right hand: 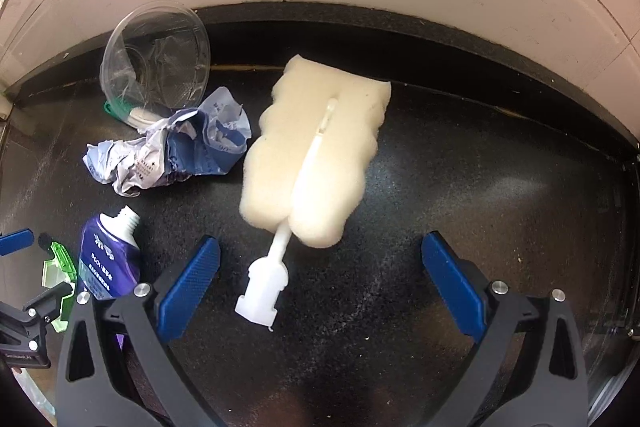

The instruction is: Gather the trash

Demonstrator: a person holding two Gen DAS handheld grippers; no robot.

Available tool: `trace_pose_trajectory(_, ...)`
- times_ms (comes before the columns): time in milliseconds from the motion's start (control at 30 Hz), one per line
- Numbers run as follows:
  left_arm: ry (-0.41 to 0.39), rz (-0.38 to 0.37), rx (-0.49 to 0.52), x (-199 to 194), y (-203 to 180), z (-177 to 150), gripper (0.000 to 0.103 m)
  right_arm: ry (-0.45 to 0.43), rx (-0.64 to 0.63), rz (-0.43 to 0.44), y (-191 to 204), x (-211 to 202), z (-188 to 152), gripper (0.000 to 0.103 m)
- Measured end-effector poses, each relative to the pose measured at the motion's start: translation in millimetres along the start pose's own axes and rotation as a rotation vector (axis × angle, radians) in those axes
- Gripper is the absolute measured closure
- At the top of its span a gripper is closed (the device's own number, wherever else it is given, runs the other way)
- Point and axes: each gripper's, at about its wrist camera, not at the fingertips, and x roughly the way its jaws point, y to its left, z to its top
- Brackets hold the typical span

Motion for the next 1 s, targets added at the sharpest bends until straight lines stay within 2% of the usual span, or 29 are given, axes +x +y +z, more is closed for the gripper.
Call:
trace_pose_trajectory(33,-0.028,-0.013,0.026,-3.7,-3.1,-1.3,0.028,-0.026,-0.004,0.001,-3.2,-3.2,-1.6,0.037)
trace_pose_trajectory(67,-0.050,-0.028,0.038,-8.9,-5.7,-1.9,0.067,-0.051,-0.005,0.001,-2.4,-10.3,-2.1,0.066)
trace_pose_trajectory(100,-0.055,-0.060,0.031,-13.4,-6.6,-1.1,0.097,-0.041,0.007,-0.018,-4.2,-14.0,-7.0,0.093)
trace_pose_trajectory(167,-0.049,-0.025,0.045,-17.8,-12.0,-1.9,0.102,-0.027,0.000,-0.012,-1.5,-16.5,-11.4,0.095)
trace_pose_trajectory(267,-0.034,-0.038,0.098,-23.1,-22.9,-9.0,0.102,-0.019,-0.018,-0.008,3.2,-22.7,-19.7,0.095)
trace_pose_trajectory(467,-0.089,-0.009,0.100,-58.0,-18.0,-23.9,0.102,-0.073,-0.020,-0.051,10.9,-60.6,-30.9,0.095)
trace_pose_trajectory(600,-0.141,-0.027,0.085,-92.7,0.9,-41.8,0.102,-0.117,-0.045,-0.074,25.9,-98.3,-38.0,0.095)
trace_pose_trajectory(767,-0.182,-0.001,0.059,-130.8,33.7,-72.2,0.102,-0.169,-0.085,-0.063,59.8,-142.3,-48.4,0.095)
trace_pose_trajectory(900,-0.196,0.019,0.043,-145.3,73.7,-113.4,0.102,-0.187,-0.147,0.020,124.9,-163.8,-72.1,0.095)
trace_pose_trajectory(933,-0.196,0.032,0.026,-146.6,87.5,-124.3,0.102,-0.194,-0.193,0.045,154.0,-169.9,-82.9,0.095)
trace_pose_trajectory(1000,-0.196,0.073,-0.032,-153.3,125.3,-165.6,0.102,-0.196,-0.265,0.096,199.5,-177.8,-100.2,0.095)
